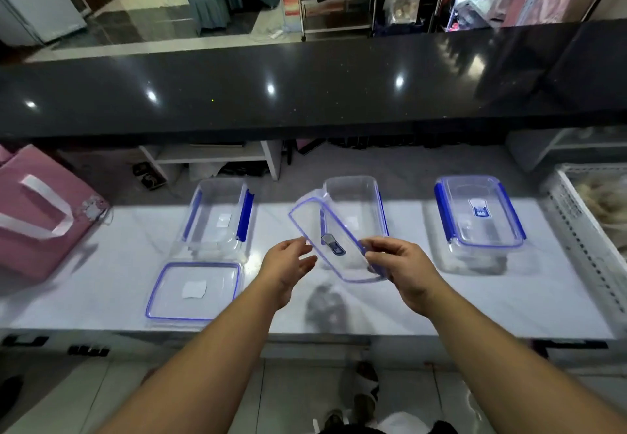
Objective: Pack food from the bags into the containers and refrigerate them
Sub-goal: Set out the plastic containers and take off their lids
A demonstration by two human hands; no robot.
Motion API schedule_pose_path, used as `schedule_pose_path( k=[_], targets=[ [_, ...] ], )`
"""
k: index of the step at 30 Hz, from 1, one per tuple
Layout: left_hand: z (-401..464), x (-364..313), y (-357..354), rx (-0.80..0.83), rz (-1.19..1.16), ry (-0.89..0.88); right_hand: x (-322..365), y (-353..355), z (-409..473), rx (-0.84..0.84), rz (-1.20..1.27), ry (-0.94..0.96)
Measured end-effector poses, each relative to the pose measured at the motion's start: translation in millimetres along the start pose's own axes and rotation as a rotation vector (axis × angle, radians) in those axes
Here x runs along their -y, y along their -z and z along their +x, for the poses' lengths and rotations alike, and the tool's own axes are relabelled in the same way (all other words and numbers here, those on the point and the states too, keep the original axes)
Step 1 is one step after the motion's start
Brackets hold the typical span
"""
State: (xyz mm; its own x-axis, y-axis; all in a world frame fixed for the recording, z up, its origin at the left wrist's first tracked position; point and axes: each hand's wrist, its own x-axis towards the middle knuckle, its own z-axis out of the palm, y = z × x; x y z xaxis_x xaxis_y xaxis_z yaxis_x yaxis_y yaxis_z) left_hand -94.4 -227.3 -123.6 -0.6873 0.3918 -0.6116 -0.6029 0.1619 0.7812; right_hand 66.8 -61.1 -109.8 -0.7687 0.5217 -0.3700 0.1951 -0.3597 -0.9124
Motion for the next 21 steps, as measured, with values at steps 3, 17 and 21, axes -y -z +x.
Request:
schedule_pose_path(
  k=[3,17,21],
  targets=[
    [-9,10,13,-0.020,-0.134,0.069,-21,1,-19,0.009,-0.229,0.080],
    [-4,66,46,-0.140,0.253,0.123,-92,27,-35,-0.137,-1.036,0.027],
    [2,74,45,-0.215,0.518,0.037,-97,32,-30,-0.089,-1.070,-0.036]
  ],
)
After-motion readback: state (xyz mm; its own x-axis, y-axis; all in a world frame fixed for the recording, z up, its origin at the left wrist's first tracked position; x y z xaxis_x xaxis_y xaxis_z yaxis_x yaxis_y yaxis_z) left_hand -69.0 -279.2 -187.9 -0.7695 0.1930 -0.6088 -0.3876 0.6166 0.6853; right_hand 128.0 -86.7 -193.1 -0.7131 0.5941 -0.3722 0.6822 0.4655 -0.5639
